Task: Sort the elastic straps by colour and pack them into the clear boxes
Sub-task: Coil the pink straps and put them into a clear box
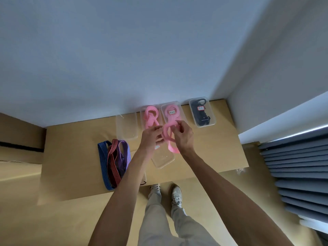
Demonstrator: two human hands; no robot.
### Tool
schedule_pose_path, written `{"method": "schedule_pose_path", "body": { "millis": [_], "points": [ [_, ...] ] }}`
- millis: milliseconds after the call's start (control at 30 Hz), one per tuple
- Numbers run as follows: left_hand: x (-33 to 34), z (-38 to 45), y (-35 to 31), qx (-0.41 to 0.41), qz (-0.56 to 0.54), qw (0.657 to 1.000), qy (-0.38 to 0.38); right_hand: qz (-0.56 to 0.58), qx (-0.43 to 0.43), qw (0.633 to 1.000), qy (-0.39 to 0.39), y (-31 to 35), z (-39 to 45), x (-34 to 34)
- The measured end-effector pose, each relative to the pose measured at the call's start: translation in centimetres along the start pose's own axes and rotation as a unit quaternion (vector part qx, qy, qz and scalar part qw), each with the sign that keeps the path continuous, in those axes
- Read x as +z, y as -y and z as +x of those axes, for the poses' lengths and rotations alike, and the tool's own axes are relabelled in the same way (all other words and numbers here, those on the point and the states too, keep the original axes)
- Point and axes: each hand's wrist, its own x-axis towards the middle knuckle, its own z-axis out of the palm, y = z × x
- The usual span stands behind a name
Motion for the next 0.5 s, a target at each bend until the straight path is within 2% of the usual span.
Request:
{"method": "schedule_pose_path", "body": {
  "millis": [133, 333, 500],
  "points": [
    [0.3, -3.6, -4.9, 0.065, -0.027, 0.998, -0.004, 0.1, -0.036, 0.993, 0.049, 5.4, -0.7, -2.0],
    [-0.4, -9.6, -9.6, 0.169, -0.059, 0.984, -0.006, 0.09, -0.064, 0.994, 0.02, 11.2, -1.9, -4.1],
    [0.3, -12.5, -10.9, 0.236, -0.013, 0.971, 0.02, 0.109, -0.102, 0.984, 0.101, 14.7, -3.9, -4.2]
  ]
}}
